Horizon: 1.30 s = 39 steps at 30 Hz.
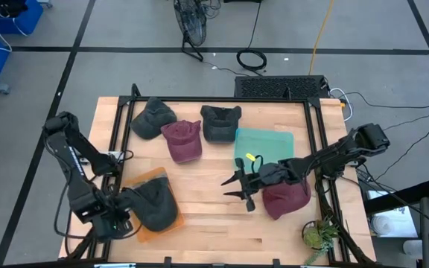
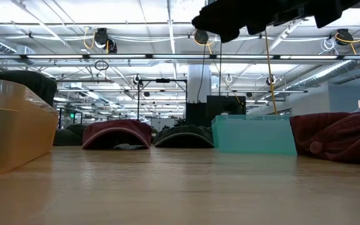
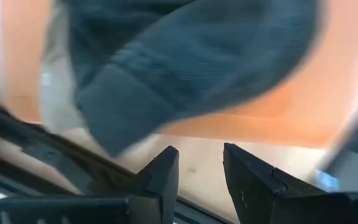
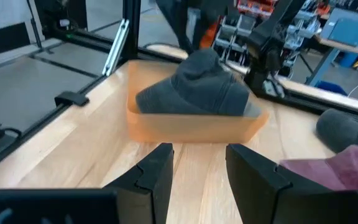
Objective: Pick & Place hat
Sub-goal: Put the bottom black cap into the orange bin
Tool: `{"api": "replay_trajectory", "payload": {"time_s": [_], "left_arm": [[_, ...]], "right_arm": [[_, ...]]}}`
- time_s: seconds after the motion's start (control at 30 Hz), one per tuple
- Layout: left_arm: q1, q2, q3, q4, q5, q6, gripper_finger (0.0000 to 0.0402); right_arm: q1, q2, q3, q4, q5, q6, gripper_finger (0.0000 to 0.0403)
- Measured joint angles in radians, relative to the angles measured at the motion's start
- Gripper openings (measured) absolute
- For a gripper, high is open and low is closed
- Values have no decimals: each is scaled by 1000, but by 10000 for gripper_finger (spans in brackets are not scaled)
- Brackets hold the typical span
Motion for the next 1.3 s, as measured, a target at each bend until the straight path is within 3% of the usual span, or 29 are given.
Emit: {"api": "replay_trajectory", "payload": {"time_s": [0.27, 0.5, 0.73, 0.97, 1.2, 1.3], "left_arm": [[0, -3, -187, 98, 10, -15, 131], [0, -2, -222, 138, -30, -15, 131], [1, -15, -177, 144, 103, -21, 131], [14, -31, -76, 67, 108, -21, 131], [33, -33, 7, -95, 34, -7, 131], [49, -33, 11, -149, -46, -5, 131]], "right_arm": [[1, -17, 0, -51, 0, 0, 134], [1, -17, 0, -60, 0, 0, 134], [1, -17, 0, -88, 0, 0, 134], [1, -17, 0, -90, 0, 1, 134], [1, -17, 0, -114, 0, 3, 134], [1, -17, 0, -117, 0, 3, 134]]}}
